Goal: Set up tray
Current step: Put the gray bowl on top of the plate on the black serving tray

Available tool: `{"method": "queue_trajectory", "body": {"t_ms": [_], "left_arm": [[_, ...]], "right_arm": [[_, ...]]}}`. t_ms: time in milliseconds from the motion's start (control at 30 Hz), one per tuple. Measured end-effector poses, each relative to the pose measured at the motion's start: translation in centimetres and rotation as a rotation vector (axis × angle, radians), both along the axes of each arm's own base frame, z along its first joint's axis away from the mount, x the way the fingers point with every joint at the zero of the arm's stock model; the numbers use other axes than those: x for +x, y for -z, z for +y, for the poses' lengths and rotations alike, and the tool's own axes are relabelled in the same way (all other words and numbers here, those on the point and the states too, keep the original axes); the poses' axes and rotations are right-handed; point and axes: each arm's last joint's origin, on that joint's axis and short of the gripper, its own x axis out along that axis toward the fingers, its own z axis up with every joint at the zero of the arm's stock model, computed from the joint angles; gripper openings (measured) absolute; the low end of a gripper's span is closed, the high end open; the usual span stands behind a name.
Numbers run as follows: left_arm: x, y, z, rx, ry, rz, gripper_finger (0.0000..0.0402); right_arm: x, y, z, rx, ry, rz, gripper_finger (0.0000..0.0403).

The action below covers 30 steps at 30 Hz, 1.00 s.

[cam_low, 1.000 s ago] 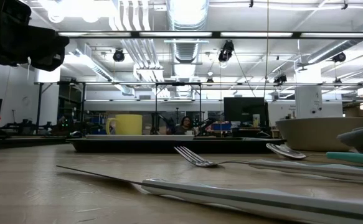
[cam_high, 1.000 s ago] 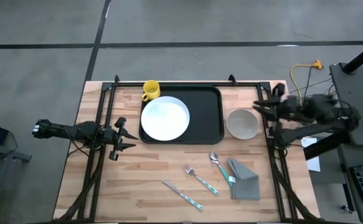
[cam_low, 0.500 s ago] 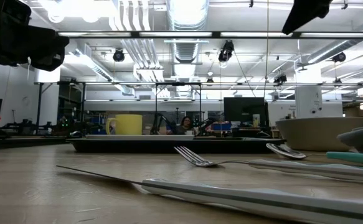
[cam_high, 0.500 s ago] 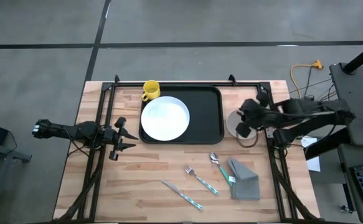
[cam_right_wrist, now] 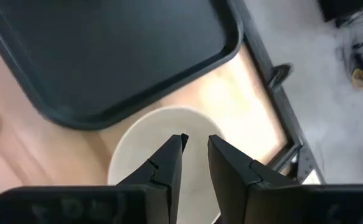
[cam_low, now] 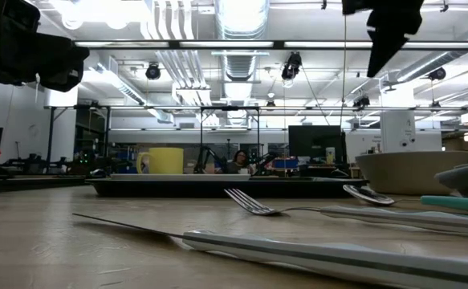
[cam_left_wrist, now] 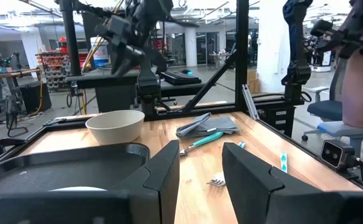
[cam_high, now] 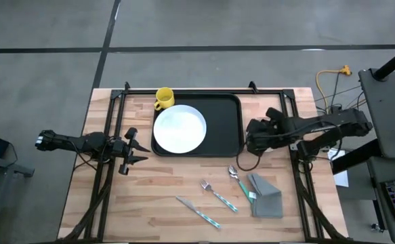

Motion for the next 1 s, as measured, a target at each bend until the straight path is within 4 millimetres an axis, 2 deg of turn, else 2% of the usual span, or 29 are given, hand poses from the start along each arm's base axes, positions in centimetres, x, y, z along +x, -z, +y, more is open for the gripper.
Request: {"method": "queue_trajectory", "body": {"t_ms": [233, 467, 733, 867, 1000], "left_arm": [[0.0, 0.0, 0.0, 0.0, 0.0, 0.0, 0.0102], [0.0, 0.0, 0.0, 0.0, 0.0, 0.0, 0.0102], [0.0, 0.0, 0.0, 0.0, 0.0, 0.0, 0.0102], [0.0, 0.0, 0.0, 0.0, 0.0, 0.0, 0.0102], [0.0, 0.0, 0.0, 0.0, 0.0, 0.0, 0.0102]], "right_arm": [[1.1, 2.7, 0.4, 0.064, -0.004, 0.118, 0.0068], [0.4, 4.7, 0.4, 0.074, -0.021, 0.209, 0.0068], [-1.4, 4.5, 0.1, 0.095, -0.041, 0.114, 0.0068], [-1.7, 4.5, 0.3, 0.17, -0.176, -0.003, 0.0068], [-2.2, 4.7, 0.6, 0.3, -0.345, -0.026, 0.0068]]}}
